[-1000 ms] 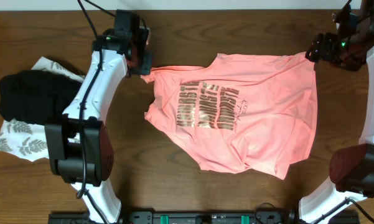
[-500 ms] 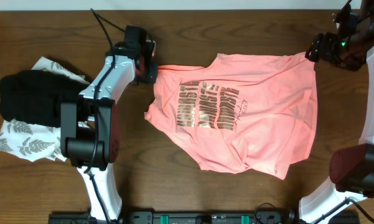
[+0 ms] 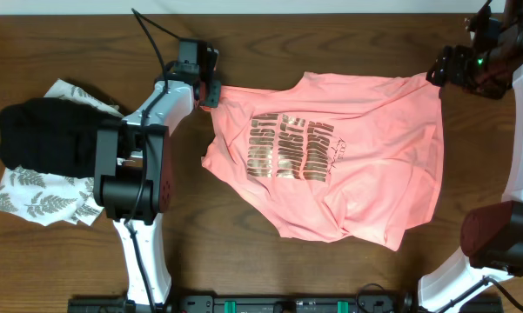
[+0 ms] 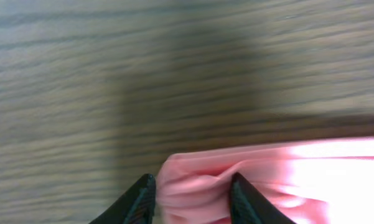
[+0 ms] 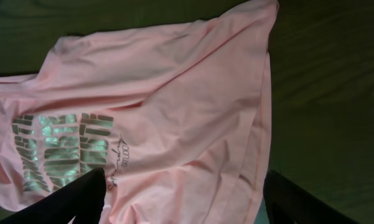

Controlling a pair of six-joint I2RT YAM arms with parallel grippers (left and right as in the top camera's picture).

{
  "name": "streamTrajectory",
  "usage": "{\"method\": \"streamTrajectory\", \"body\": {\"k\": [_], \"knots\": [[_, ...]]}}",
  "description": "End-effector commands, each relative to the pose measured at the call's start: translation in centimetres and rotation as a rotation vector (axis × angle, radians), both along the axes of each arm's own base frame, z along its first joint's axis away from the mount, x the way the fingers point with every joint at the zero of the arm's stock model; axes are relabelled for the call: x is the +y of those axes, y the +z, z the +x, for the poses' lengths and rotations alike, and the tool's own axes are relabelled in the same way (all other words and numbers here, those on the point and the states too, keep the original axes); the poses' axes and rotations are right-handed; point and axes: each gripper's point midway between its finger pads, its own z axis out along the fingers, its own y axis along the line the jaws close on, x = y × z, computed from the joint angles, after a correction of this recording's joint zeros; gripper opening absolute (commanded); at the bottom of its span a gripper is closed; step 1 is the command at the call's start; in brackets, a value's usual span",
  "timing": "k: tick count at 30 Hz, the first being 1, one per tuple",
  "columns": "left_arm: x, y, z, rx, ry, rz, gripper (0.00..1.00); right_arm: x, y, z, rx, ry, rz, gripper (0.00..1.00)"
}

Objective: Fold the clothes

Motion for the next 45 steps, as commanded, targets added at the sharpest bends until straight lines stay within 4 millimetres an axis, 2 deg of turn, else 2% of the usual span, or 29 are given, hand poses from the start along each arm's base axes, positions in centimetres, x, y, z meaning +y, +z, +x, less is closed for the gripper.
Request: {"method": "streamTrajectory", "body": {"k": [1, 5, 10, 13, 17, 19, 21, 23, 24, 27, 29, 31, 33, 34, 40, 45], "knots": [[3.5, 0.6, 0.2, -0.002, 0.083, 0.063, 0.43, 0.2, 1.1, -0.3, -0.027, 0.007, -0.017, 0.80], [4.9, 3.2, -0.7, 0.001, 0.152, 0.038, 0.47, -0.1, 1.0, -0.4, -0.020, 0.001, -0.034, 0.83], [4.5, 8.3, -3.5, 0.019, 0.144, 0.025, 0.54, 0.2, 0.9, -0.7, -0.005, 0.007, -0.026, 0.85], [3.6, 11.3, -6.0, 0.045, 0.127, 0.006, 0.71, 0.8, 0.6, -1.4, 0.025, 0.037, -0.027, 0.85], [3.5, 14.4, -8.5, 0.046, 0.172, -0.021, 0.72, 2.3, -0.6, -2.3, 0.084, 0.070, -0.016, 0.86], [3.6, 15.0, -9.6, 0.065, 0.195, -0.030, 0.72, 3.5, -2.0, -2.9, 0.131, 0.089, 0.000, 0.86], [2.7, 14.7, -10.8, 0.115, 0.185, -0.079, 0.70, 4.7, -4.1, -3.7, 0.191, 0.102, 0.012, 0.85], [0.7, 14.0, -11.5, 0.169, 0.135, -0.173, 0.64, 6.1, -6.9, -4.2, 0.235, 0.127, 0.014, 0.83], [0.0, 13.5, -11.6, 0.186, 0.117, -0.202, 0.61, 6.5, -8.3, -4.2, 0.244, 0.126, 0.012, 0.79], [-1.7, 12.0, -11.0, 0.195, 0.074, -0.228, 0.42, 7.6, -12.8, -3.2, 0.216, 0.078, 0.019, 0.31], [-3.2, 11.5, -10.3, 0.179, 0.021, -0.245, 0.32, 7.8, -14.7, -2.5, 0.183, 0.039, 0.034, 0.12], [-5.3, 10.9, -9.5, 0.155, -0.055, -0.261, 0.20, 7.8, -16.2, -1.7, 0.138, 0.014, 0.041, 0.02], [-6.8, 10.2, -8.8, 0.141, -0.093, -0.261, 0.09, 7.7, -17.3, -1.0, 0.091, 0.008, 0.043, 0.01], [-7.7, 9.7, -8.6, 0.138, -0.111, -0.261, 0.06, 7.7, -17.9, -0.6, 0.067, 0.004, 0.043, 0.01], [-13.2, 5.6, -8.9, 0.181, -0.223, -0.264, 0.06, 6.6, -19.8, -0.2, 0.016, -0.076, 0.035, 0.01], [-16.9, 2.6, -10.9, 0.253, -0.303, -0.251, 0.06, 6.3, -21.0, -1.0, 0.060, -0.104, 0.038, 0.01]]}}
